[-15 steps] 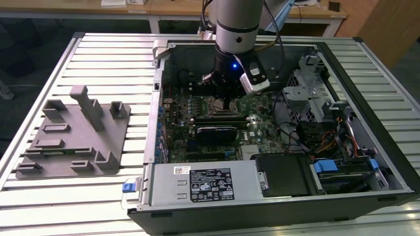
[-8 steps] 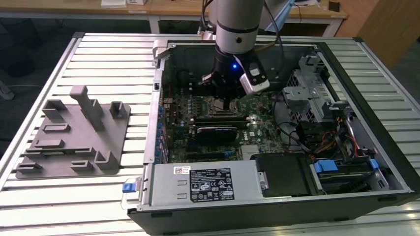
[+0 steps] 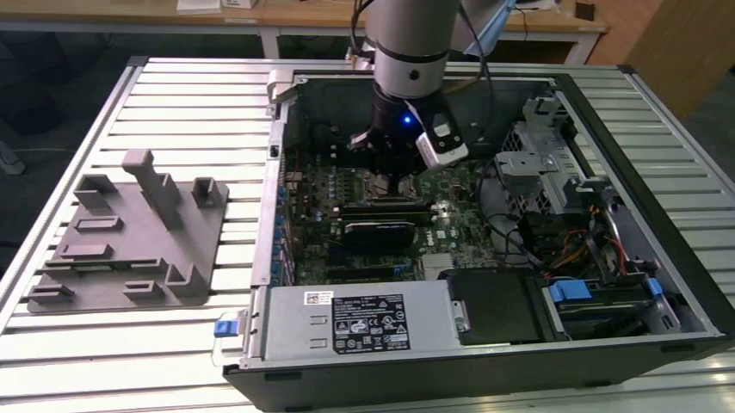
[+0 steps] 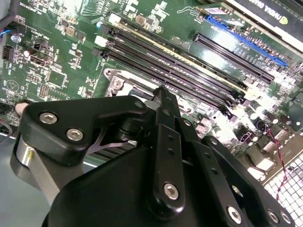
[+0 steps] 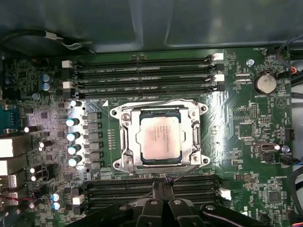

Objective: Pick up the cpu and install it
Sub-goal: 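Install the second cpu locking lever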

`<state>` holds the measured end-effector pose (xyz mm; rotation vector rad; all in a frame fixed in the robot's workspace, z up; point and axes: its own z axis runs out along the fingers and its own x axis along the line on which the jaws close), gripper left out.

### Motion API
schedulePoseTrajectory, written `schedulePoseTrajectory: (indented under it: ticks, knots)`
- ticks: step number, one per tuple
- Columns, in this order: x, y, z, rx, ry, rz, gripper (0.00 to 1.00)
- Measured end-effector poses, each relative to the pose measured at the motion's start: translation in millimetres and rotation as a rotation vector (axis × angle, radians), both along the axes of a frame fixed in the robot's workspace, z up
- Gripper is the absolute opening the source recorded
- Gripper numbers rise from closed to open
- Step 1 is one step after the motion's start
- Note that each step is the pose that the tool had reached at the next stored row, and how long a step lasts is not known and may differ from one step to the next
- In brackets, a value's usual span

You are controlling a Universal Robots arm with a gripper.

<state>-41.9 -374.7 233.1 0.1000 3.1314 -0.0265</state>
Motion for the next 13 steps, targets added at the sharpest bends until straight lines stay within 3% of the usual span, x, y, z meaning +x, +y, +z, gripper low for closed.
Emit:
schedulePoseTrajectory:
  ticks: [13]
  knots:
    - [-14.2,-5.8,-4.9,0.0215,-0.0001,0.0,0.11]
